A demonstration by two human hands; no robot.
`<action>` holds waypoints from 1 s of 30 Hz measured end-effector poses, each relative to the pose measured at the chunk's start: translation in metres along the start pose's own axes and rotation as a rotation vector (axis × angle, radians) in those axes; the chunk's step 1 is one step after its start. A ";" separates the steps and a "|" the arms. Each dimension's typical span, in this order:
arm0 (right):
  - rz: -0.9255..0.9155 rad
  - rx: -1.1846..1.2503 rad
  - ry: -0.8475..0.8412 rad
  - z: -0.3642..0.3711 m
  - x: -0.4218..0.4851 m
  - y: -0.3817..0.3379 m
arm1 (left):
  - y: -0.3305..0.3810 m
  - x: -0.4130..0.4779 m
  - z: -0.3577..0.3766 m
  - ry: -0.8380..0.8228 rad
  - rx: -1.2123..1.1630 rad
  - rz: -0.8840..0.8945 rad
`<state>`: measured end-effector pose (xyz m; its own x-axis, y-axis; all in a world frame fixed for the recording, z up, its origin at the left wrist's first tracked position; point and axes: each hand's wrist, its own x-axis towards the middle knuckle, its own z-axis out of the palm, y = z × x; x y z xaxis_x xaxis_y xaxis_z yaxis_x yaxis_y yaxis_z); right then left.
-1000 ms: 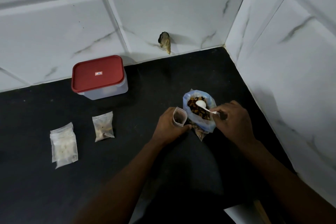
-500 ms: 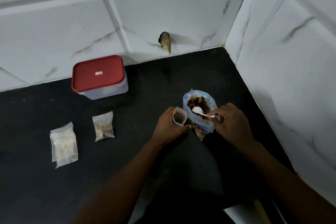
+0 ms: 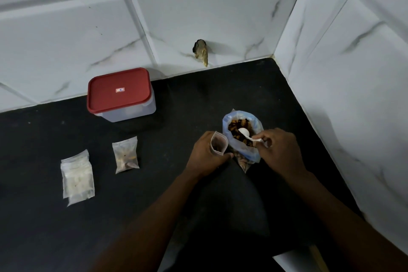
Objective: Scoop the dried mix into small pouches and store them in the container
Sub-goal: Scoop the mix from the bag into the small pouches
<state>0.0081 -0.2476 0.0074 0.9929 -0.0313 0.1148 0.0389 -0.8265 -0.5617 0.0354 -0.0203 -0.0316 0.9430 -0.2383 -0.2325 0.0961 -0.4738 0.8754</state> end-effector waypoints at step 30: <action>0.612 0.462 -0.164 0.007 0.011 -0.015 | -0.002 0.000 0.000 -0.041 0.018 -0.027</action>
<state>0.0197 -0.2319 0.0115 0.8554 -0.2929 -0.4272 -0.5134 -0.3700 -0.7743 0.0351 -0.0189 -0.0334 0.9262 -0.2592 -0.2737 0.1157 -0.4957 0.8608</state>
